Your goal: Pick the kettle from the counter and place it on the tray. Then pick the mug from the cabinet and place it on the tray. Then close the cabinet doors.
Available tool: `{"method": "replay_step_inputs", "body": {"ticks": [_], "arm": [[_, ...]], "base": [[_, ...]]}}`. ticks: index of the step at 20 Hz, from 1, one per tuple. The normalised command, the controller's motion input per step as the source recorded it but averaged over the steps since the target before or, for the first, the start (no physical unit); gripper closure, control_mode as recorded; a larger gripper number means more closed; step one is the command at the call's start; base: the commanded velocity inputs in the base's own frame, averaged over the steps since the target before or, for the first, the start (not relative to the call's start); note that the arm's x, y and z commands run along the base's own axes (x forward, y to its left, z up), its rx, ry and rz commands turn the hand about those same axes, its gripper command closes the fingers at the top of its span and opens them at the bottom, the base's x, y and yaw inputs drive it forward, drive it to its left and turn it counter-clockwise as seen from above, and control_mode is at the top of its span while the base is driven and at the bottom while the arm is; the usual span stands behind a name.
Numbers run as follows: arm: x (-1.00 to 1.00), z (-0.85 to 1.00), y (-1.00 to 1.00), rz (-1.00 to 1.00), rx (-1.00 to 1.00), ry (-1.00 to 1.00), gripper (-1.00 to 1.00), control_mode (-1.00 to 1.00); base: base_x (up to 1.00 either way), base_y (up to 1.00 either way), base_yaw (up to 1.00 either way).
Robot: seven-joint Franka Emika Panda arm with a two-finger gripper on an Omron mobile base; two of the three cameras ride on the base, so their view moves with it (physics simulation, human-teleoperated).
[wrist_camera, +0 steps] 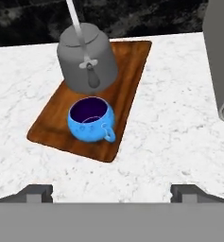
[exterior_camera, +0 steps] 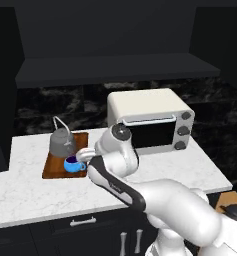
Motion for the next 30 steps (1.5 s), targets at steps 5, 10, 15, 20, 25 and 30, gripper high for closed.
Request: {"method": "replay_step_inputs", "body": {"ticks": [5,10,15,20,25,30], "arm": [[0.0,0.0,0.0,0.0,0.0,0.0,-1.0,-1.0],[-0.03,0.0,0.0,0.0,0.0,0.0,-1.0,-1.0],[-0.16,0.26,0.0,0.0,0.0,0.0,-1.0,-1.0],[-0.27,0.56,0.0,0.0,0.0,0.0,-1.0,-1.0],[-0.02,0.54,0.0,0.0,0.0,0.0,-1.0,-1.0],[-0.01,0.48,-0.03,0.0,0.0,0.0,-1.0,-1.0]], "base": [[0.0,0.0,0.0],[0.0,0.0,0.0],[0.0,0.0,0.0],[0.0,0.0,0.0],[0.0,0.0,0.0],[0.0,0.0,0.0]]}}
